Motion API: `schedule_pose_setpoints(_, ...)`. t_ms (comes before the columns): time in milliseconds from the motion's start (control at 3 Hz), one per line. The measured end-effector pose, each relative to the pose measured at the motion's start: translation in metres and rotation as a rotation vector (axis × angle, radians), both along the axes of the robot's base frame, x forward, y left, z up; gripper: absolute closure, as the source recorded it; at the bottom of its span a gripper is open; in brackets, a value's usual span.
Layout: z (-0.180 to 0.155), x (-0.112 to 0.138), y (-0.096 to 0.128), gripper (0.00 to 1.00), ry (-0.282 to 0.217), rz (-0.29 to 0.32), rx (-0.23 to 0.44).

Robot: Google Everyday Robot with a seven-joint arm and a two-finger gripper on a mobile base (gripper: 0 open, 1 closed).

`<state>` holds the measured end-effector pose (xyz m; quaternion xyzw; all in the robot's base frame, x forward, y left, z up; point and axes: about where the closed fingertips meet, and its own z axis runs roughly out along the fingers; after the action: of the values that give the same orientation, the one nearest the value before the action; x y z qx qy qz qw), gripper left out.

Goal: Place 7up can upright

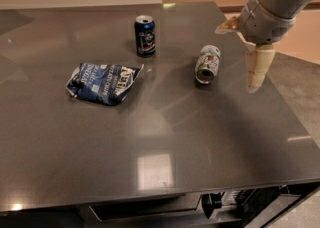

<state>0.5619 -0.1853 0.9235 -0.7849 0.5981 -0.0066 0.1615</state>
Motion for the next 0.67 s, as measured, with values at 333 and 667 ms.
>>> schedule_pose_setpoints(333,-0.012,0.029,0.006,0.0,-0.027,0.148,-0.056)
schedule_pose_setpoints(667,-0.026,0.051,0.011,0.0,-0.034,0.275,-0.109)
